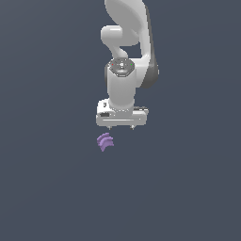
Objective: Pick up the object and move it to a goal position.
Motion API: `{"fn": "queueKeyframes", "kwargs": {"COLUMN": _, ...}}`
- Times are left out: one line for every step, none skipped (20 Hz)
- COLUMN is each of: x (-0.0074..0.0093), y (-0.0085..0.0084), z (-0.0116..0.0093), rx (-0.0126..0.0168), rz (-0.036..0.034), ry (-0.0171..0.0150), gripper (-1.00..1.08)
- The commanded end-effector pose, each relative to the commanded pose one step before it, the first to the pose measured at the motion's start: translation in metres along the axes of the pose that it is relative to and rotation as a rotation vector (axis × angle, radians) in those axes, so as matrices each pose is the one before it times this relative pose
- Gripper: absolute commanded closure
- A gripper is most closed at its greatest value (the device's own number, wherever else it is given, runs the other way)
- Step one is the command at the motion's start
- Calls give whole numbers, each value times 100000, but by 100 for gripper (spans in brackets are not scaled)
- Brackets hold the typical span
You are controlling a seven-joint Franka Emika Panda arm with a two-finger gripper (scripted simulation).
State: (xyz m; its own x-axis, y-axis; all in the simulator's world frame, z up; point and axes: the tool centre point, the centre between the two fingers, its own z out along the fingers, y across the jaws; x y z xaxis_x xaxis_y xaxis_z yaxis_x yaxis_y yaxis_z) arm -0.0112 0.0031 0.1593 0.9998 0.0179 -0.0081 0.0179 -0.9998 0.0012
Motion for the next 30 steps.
{"fn": "queueKeyframes", "kwargs": {"x": 0, "y": 1, "z": 0, "rx": 0, "rz": 0, "ry": 0, "gripper": -92}}
{"fn": "queueKeyframes", "kwargs": {"x": -25, "y": -44, "z": -36, "rx": 0, "rz": 0, "ry": 0, "gripper": -92}}
{"fn": "queueKeyframes", "kwargs": {"x": -44, "y": -126, "z": 3, "rx": 138, "rz": -35, "ry": -179, "gripper": -92}}
{"fn": "queueKeyframes", "kwargs": {"x": -84, "y": -206, "z": -36, "rx": 174, "rz": -62, "ry": -228, "gripper": -92}}
{"fn": "queueKeyframes", "kwargs": {"x": -119, "y": -284, "z": -60, "rx": 222, "rz": -120, "ry": -298, "gripper": -92}}
{"fn": "queueKeyframes", "kwargs": {"x": -148, "y": -359, "z": -72, "rx": 275, "rz": -234, "ry": -382, "gripper": -92}}
{"fn": "queueKeyframes", "kwargs": {"x": -152, "y": -367, "z": -81, "rx": 261, "rz": -357, "ry": -379, "gripper": -92}}
{"fn": "queueKeyframes", "kwargs": {"x": -128, "y": -311, "z": -77, "rx": 200, "rz": -440, "ry": -308, "gripper": -92}}
{"fn": "queueKeyframes", "kwargs": {"x": -93, "y": -236, "z": -63, "rx": 134, "rz": -478, "ry": -222, "gripper": -92}}
{"fn": "queueKeyframes", "kwargs": {"x": -57, "y": -150, "z": -48, "rx": 69, "rz": -439, "ry": -129, "gripper": -92}}
{"fn": "queueKeyframes", "kwargs": {"x": -23, "y": -71, "z": -28, "rx": 18, "rz": -327, "ry": -49, "gripper": -92}}
{"fn": "queueKeyframes", "kwargs": {"x": 2, "y": -3, "z": -6, "rx": -13, "rz": -118, "ry": 11, "gripper": -92}}
{"fn": "queueKeyframes", "kwargs": {"x": 15, "y": 36, "z": 14, "rx": -17, "rz": 91, "ry": 31, "gripper": -92}}
{"fn": "queueKeyframes", "kwargs": {"x": 18, "y": 63, "z": 22, "rx": -16, "rz": 289, "ry": 43, "gripper": -92}}
{"fn": "queueKeyframes", "kwargs": {"x": 19, "y": 68, "z": 34, "rx": -2, "rz": 452, "ry": 34, "gripper": -92}}
{"fn": "queueKeyframes", "kwargs": {"x": 18, "y": 73, "z": 43, "rx": 12, "rz": 613, "ry": 25, "gripper": -92}}
{"fn": "queueKeyframes", "kwargs": {"x": 18, "y": 80, "z": 54, "rx": 24, "rz": 778, "ry": 19, "gripper": -92}}
{"fn": "queueKeyframes", "kwargs": {"x": 19, "y": 91, "z": 64, "rx": 34, "rz": 949, "ry": 14, "gripper": -92}}
{"fn": "queueKeyframes", "kwargs": {"x": 21, "y": 103, "z": 75, "rx": 43, "rz": 1119, "ry": 12, "gripper": -92}}
{"fn": "queueKeyframes", "kwargs": {"x": 24, "y": 116, "z": 85, "rx": 50, "rz": 1287, "ry": 11, "gripper": -92}}
{"fn": "queueKeyframes", "kwargs": {"x": 30, "y": 134, "z": 97, "rx": 53, "rz": 1456, "ry": 15, "gripper": -92}}
{"fn": "queueKeyframes", "kwargs": {"x": 38, "y": 156, "z": 110, "rx": 53, "rz": 1637, "ry": 24, "gripper": -92}}
{"fn": "queueKeyframes", "kwargs": {"x": 48, "y": 180, "z": 123, "rx": 53, "rz": 1823, "ry": 34, "gripper": -92}}
{"fn": "queueKeyframes", "kwargs": {"x": 56, "y": 199, "z": 134, "rx": 53, "rz": 1994, "ry": 41, "gripper": -92}}
{"fn": "queueKeyframes", "kwargs": {"x": 63, "y": 214, "z": 145, "rx": 55, "rz": 2165, "ry": 42, "gripper": -92}}
{"fn": "queueKeyframes", "kwargs": {"x": 70, "y": 227, "z": 156, "rx": 58, "rz": 2339, "ry": 43, "gripper": -92}}
{"fn": "queueKeyframes", "kwargs": {"x": 79, "y": 244, "z": 167, "rx": 58, "rz": 2514, "ry": 46, "gripper": -92}}
{"fn": "queueKeyframes", "kwargs": {"x": 91, "y": 262, "z": 178, "rx": 56, "rz": 2695, "ry": 53, "gripper": -92}}
{"fn": "queueKeyframes", "kwargs": {"x": 103, "y": 280, "z": 190, "rx": 53, "rz": 2875, "ry": 60, "gripper": -92}}
{"fn": "queueKeyframes", "kwargs": {"x": 116, "y": 296, "z": 201, "rx": 51, "rz": 3056, "ry": 66, "gripper": -92}}
